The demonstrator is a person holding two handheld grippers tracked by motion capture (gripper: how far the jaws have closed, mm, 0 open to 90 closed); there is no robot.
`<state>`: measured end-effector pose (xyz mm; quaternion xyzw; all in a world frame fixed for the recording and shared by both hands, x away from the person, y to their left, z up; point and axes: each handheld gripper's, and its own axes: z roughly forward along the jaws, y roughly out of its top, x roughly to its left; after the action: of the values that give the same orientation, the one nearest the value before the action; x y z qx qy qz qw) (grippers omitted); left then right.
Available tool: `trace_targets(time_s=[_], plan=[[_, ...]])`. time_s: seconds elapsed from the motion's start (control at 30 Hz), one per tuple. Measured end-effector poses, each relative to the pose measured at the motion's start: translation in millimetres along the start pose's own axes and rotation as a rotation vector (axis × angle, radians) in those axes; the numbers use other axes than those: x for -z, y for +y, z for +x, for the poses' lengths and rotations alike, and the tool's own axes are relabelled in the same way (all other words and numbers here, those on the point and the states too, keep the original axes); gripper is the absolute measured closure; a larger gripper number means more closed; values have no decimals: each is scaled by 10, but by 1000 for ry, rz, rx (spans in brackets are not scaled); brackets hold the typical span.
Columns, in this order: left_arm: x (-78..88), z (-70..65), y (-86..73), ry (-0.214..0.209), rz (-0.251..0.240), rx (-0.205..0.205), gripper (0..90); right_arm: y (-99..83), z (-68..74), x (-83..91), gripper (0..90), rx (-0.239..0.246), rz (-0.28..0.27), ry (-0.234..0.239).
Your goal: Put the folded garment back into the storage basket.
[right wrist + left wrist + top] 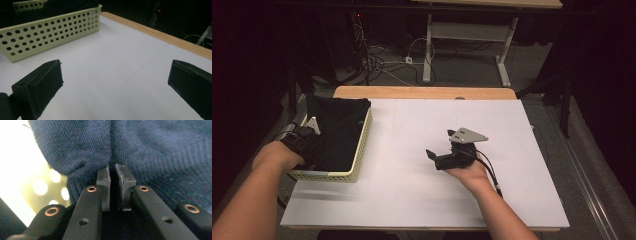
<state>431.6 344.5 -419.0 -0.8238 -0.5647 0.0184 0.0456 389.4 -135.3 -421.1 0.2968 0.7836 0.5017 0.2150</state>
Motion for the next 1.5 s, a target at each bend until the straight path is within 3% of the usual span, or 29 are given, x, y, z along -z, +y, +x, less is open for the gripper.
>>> trace_targets(time_s=[0.27,0.5,0.6,0.77,0.93,1.1,1.27,1.37,1.5], plan=[[287,-84,-48,-58,-87,-2,766,-295,-71,312,0,-32,10,-30],[523,-191,41,-47,-190,12,732,-527,-108,645,0,-41,20,-58],[577,-198,83,-36,-259,31,799,-618,-117,803,0,-38,19,-75],[586,-196,180,-18,-340,62,878,-753,-105,1014,0,-50,-7,-87],[592,-146,293,4,-434,99,881,-856,-81,1153,0,-53,-51,-99],[596,-47,350,27,-533,182,880,-900,-76,1202,0,-50,-48,-108],[510,0,452,54,-562,208,880,-914,-43,1224,0,-48,-51,-117],[463,75,520,38,-593,216,879,-926,-37,1225,0,-58,-40,-127],[358,220,662,31,-589,222,879,-948,-49,1228,0,-57,-39,-155]])
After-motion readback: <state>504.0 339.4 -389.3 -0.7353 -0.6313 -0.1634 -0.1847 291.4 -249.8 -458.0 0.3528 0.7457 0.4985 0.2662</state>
